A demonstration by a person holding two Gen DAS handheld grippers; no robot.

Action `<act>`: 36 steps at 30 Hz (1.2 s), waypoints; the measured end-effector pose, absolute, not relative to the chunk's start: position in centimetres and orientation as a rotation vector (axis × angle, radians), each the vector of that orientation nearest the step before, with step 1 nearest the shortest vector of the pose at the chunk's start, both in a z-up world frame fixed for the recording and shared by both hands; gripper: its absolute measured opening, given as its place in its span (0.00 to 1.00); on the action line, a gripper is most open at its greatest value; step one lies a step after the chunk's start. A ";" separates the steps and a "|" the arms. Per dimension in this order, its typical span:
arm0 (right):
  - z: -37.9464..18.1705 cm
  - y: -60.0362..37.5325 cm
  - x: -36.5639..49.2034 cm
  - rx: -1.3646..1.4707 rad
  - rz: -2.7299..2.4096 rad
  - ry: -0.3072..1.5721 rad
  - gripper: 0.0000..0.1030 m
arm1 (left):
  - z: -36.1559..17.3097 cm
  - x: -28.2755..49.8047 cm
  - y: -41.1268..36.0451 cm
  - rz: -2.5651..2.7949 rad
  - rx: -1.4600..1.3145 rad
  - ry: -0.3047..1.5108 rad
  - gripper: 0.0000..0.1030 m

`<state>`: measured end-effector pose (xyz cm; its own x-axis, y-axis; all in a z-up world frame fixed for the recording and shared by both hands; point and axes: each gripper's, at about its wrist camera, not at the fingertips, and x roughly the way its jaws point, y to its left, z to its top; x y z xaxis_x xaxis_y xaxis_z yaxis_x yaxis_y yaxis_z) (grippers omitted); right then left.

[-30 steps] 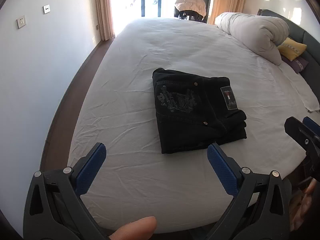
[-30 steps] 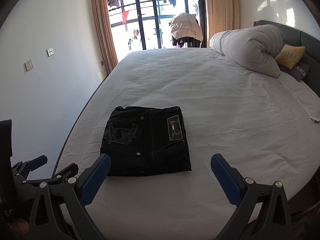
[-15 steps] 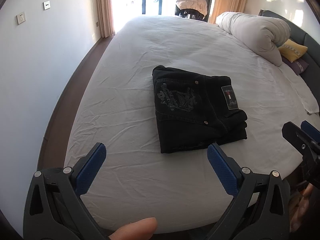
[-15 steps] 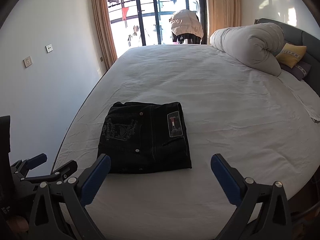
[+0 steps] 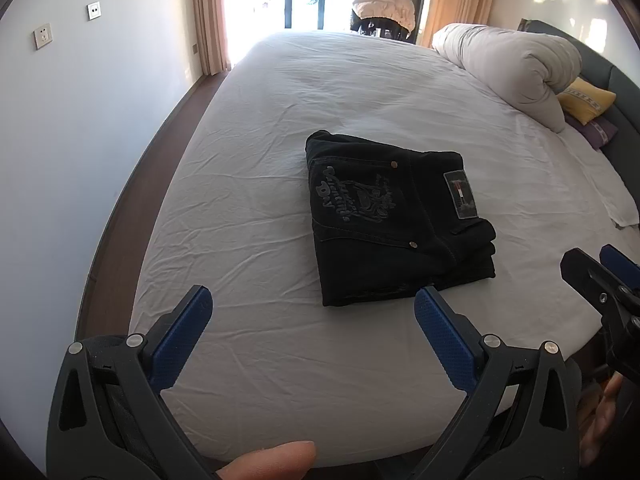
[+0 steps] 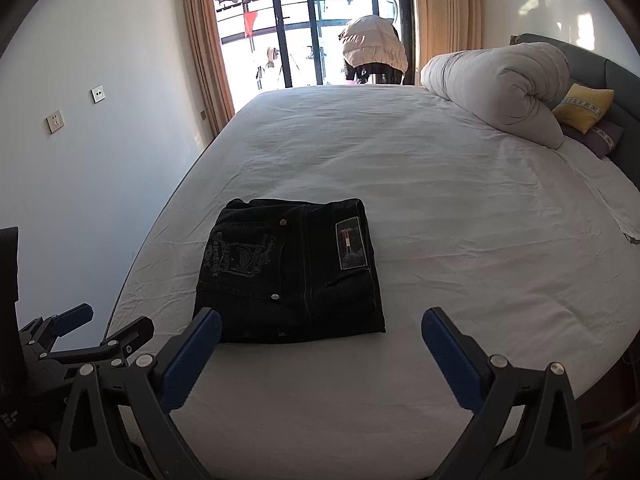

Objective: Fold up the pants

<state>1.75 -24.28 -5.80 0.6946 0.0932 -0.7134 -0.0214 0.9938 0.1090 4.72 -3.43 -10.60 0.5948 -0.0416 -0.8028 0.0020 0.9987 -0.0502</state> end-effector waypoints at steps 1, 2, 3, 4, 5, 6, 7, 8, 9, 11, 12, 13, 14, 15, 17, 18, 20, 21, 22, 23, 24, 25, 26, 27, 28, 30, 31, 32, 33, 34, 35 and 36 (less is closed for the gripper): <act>-5.9 -24.3 1.7 0.095 0.064 0.802 1.00 | -10.6 4.7 -3.4 -0.024 -0.047 0.934 1.00; -5.9 -24.3 1.8 0.095 0.065 0.803 1.00 | -10.6 4.7 -3.5 -0.024 -0.047 0.935 1.00; -6.0 -24.4 1.7 0.094 0.066 0.805 1.00 | -10.6 4.6 -3.4 -0.024 -0.047 0.934 1.00; -6.0 -24.4 1.7 0.094 0.066 0.806 1.00 | -10.6 4.6 -3.4 -0.024 -0.047 0.934 1.00; -6.1 -24.4 1.7 0.094 0.066 0.807 1.00 | -10.6 4.6 -3.5 -0.024 -0.047 0.934 1.00; -6.0 -24.4 1.7 0.095 0.066 0.807 1.00 | -10.6 4.6 -3.5 -0.023 -0.047 0.935 1.00; -6.1 -24.4 1.7 0.095 0.067 0.807 1.00 | -10.6 4.5 -3.5 -0.022 -0.047 0.936 1.00; -6.2 -24.4 1.7 0.095 0.068 0.808 1.00 | -10.7 4.5 -3.5 -0.022 -0.048 0.937 1.00; -6.2 -24.4 1.6 0.096 0.068 0.809 1.00 | -10.7 4.4 -3.5 -0.020 -0.049 0.937 1.00; -6.3 -24.4 1.5 0.096 0.071 0.810 1.00 | -10.8 4.4 -3.5 -0.019 -0.049 0.939 1.00; -6.4 -24.5 1.6 0.096 0.072 0.811 1.00 | -10.8 4.4 -3.5 -0.019 -0.049 0.939 1.00; -6.4 -24.6 1.5 0.096 0.073 0.812 1.00 | -10.8 4.3 -3.6 -0.019 -0.049 0.939 1.00; -6.4 -24.6 1.5 0.097 0.073 0.812 1.00 | -10.8 4.3 -3.6 -0.019 -0.049 0.938 1.00; -6.4 -24.6 1.5 0.097 0.073 0.812 1.00 | -10.8 4.4 -3.5 -0.019 -0.050 0.939 1.00; -6.4 -24.5 1.5 0.096 0.073 0.812 1.00 | -10.8 4.3 -3.6 -0.019 -0.050 0.939 1.00; -6.4 -24.5 1.5 0.096 0.073 0.812 1.00 | -10.8 4.4 -3.6 -0.018 -0.050 0.939 1.00; -6.4 -24.5 1.5 0.096 0.073 0.812 1.00 | -10.8 4.3 -3.6 -0.018 -0.050 0.940 1.00; -6.5 -24.5 1.5 0.096 0.073 0.813 1.00 | -10.8 4.4 -3.5 -0.019 -0.050 0.940 1.00; -6.4 -24.5 1.5 0.097 0.073 0.813 1.00 | -10.9 4.3 -3.6 -0.018 -0.051 0.940 1.00; -6.4 -24.5 1.5 0.097 0.073 0.813 1.00 | -10.9 4.4 -3.5 -0.018 -0.050 0.940 1.00; -6.4 -24.5 1.5 0.099 0.073 0.814 1.00 | -10.9 4.3 -3.6 -0.018 -0.050 0.941 1.00; -6.4 -24.5 1.5 0.097 0.073 0.813 1.00 | -10.9 4.4 -3.5 -0.020 -0.051 0.941 1.00; -6.4 -24.5 1.5 0.097 0.073 0.813 1.00 | -10.9 4.4 -3.6 -0.019 -0.050 0.941 1.00; -6.3 -24.6 1.5 0.097 0.073 0.812 1.00 | -10.9 4.3 -3.6 -0.020 -0.050 0.941 1.00; -6.3 -24.6 1.5 0.097 0.073 0.813 1.00 | -10.9 4.3 -3.6 -0.018 -0.050 0.941 1.00; -6.3 -24.6 1.5 0.097 0.073 0.813 1.00 | -10.9 4.2 -3.6 -0.019 -0.049 0.942 1.00; -6.4 -24.6 1.5 0.097 0.073 0.813 1.00 | -10.9 4.2 -3.6 -0.018 -0.049 0.942 1.00; -6.4 -24.5 1.5 0.097 0.073 0.813 1.00 | -10.9 4.2 -3.6 -0.018 -0.049 0.942 1.00; -6.4 -24.5 1.5 0.097 0.073 0.814 1.00 | -10.9 4.2 -3.6 -0.018 -0.049 0.943 1.00; -6.4 -24.5 1.4 0.097 0.072 0.814 1.00 | -10.9 4.2 -3.6 -0.018 -0.049 0.942 1.00; -6.4 -24.6 1.5 0.097 0.072 0.814 1.00 | -10.9 4.2 -3.6 -0.018 -0.050 0.942 1.00; -6.4 -24.6 1.5 0.097 0.073 0.815 1.00 | -10.9 4.2 -3.6 -0.019 -0.050 0.943 1.00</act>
<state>1.47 -24.56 -6.38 0.6839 0.1024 -0.7223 -0.0276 0.9930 0.1147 4.20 -3.64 -10.94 0.5877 -0.0378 -0.8082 -0.0059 0.9987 -0.0510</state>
